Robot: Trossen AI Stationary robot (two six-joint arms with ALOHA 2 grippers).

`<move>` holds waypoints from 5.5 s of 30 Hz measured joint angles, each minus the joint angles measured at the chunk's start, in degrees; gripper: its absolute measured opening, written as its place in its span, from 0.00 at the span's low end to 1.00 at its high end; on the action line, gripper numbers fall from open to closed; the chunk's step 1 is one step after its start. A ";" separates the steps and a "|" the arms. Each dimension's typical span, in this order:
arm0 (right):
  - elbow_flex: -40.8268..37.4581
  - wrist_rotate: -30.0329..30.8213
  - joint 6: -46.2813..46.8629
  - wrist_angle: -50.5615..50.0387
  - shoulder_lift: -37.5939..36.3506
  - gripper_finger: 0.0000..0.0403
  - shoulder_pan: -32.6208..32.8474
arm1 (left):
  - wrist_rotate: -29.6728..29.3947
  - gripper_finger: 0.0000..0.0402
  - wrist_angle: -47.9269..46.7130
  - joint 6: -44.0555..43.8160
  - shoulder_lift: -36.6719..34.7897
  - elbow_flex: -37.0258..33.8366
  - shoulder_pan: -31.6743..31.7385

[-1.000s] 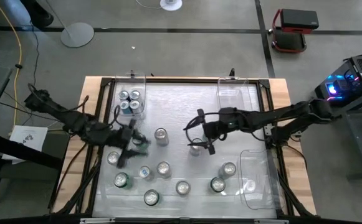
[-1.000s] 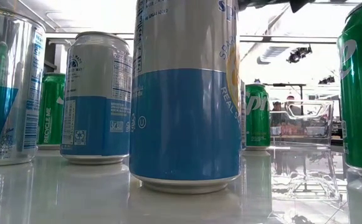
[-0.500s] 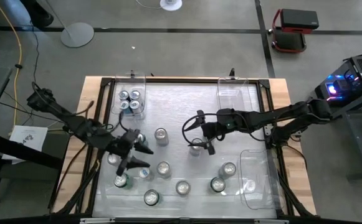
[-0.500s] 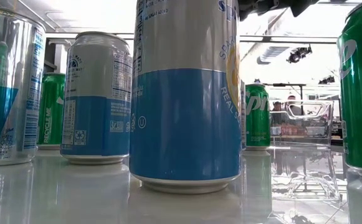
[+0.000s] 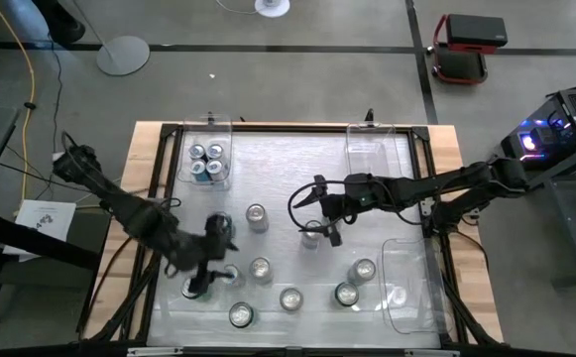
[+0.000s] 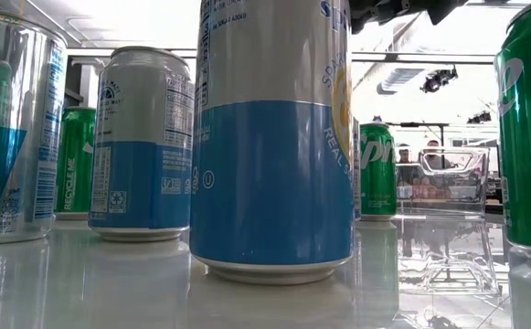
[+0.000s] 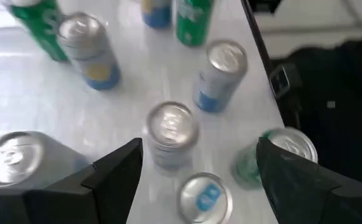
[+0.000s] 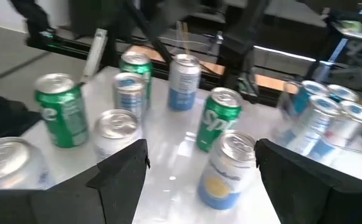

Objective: Sort soda cans
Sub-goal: Put the blue soda can into the top left transparent bin, then put the blue-white soda can into the top right transparent bin

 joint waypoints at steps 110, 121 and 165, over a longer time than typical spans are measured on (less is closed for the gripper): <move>-0.07 6.71 7.07 -16.92 -3.78 0.72 0.43 | 6.94 0.58 -23.02 26.15 9.71 8.25 91.73; -0.07 6.74 7.28 -16.87 -3.76 0.72 0.44 | 9.11 0.59 -20.10 25.80 9.68 1.71 91.71; 0.02 -21.91 11.51 2.82 1.76 0.72 0.98 | 8.10 0.73 -17.44 18.77 -8.74 3.33 79.11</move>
